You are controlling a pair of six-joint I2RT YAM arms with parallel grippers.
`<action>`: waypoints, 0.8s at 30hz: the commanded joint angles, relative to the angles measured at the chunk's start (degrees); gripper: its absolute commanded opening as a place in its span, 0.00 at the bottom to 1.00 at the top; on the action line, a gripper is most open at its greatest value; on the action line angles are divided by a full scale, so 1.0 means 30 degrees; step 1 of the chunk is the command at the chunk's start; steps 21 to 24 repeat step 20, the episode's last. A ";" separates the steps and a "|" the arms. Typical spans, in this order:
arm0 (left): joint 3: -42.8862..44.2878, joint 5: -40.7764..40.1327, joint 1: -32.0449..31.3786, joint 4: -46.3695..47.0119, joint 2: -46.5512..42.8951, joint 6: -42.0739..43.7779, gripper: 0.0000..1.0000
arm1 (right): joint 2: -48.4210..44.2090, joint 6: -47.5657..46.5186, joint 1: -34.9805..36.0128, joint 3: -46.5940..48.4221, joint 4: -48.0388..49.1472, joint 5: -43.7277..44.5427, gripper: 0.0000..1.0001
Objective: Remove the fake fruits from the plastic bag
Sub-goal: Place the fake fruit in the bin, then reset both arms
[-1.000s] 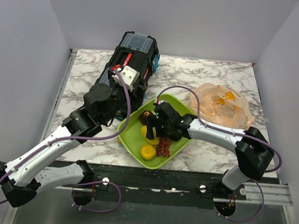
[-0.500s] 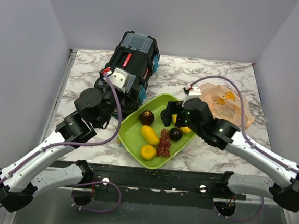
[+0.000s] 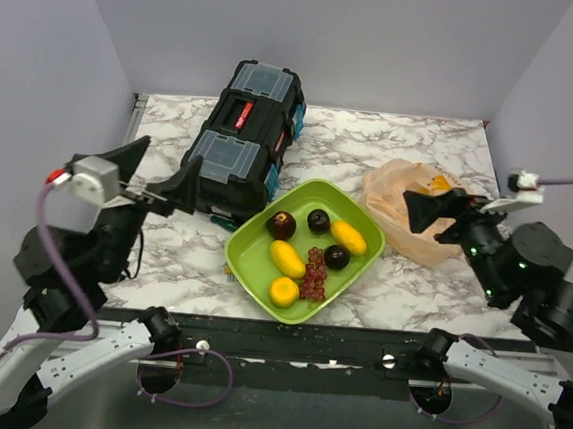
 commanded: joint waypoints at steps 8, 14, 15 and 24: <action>-0.0199 -0.1711 -0.0055 -0.0457 -0.5037 -0.0041 0.99 | -0.4613 -0.1433 0.0135 -0.0254 -0.0045 0.1819 1.00; -0.0526 -0.1898 -0.0046 -0.0064 -0.5688 0.0460 0.99 | -0.4412 -0.1395 0.0159 -0.0037 -0.0015 0.1745 1.00; -0.0467 -0.1886 -0.0050 -0.0210 -0.5631 0.0468 0.99 | -0.4482 -0.1372 0.0167 -0.0116 0.0056 0.1711 1.00; -0.0440 -0.1551 -0.0049 -0.0397 -0.5420 0.0366 0.99 | -0.4584 -0.1355 0.0127 -0.1285 0.0988 0.2886 1.00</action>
